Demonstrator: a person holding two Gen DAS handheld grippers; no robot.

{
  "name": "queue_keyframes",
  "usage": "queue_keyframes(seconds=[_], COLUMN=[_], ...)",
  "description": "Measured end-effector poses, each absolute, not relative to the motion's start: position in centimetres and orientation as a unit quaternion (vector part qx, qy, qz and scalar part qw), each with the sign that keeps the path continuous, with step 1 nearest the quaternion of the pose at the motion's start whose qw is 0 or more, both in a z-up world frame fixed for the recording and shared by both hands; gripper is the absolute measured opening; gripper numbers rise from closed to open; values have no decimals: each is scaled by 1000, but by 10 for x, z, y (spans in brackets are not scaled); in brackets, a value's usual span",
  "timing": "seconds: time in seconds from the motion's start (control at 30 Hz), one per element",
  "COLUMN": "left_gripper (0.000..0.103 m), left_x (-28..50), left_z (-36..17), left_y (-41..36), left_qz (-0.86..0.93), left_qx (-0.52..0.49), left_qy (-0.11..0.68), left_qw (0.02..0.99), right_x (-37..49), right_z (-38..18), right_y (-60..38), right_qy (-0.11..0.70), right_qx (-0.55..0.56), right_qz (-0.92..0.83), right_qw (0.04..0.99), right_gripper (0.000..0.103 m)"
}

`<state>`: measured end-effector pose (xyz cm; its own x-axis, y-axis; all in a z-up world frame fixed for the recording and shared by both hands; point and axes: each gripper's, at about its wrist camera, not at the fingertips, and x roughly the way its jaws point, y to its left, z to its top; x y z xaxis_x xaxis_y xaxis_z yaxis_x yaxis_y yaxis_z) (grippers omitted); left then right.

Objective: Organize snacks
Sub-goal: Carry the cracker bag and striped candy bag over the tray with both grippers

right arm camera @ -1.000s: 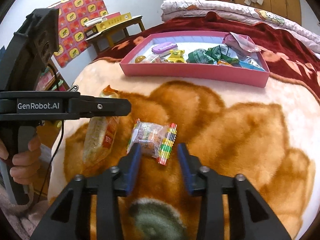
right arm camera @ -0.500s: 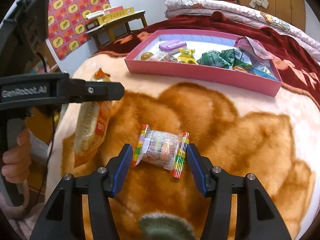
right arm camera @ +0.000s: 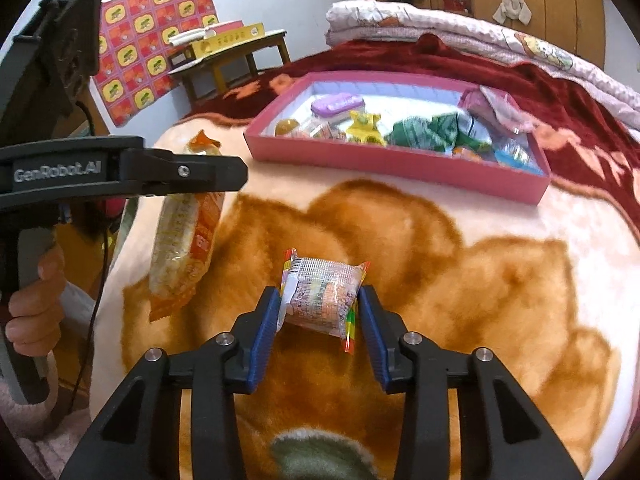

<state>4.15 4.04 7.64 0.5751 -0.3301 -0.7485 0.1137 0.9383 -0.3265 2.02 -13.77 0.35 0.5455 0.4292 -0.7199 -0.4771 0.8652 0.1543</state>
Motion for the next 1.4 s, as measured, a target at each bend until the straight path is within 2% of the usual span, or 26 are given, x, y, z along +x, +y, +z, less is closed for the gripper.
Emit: queue_keyframes(seconds=[0.77,1.4], left_gripper=[39,39], left_x=[87,148], left_z=[109,115], left_y=[30,4], left_qz=[-129,-123], left_qx=[-92,-55], left_qy=[401,386], left_qw=[902,913], right_x=[67,124], right_z=[55,67], right_y=[-149,-157], right_qy=[357,350], right_qx=[-11,6], right_qz=[239,222], right_qw=[903,910], right_gripper=[42,42])
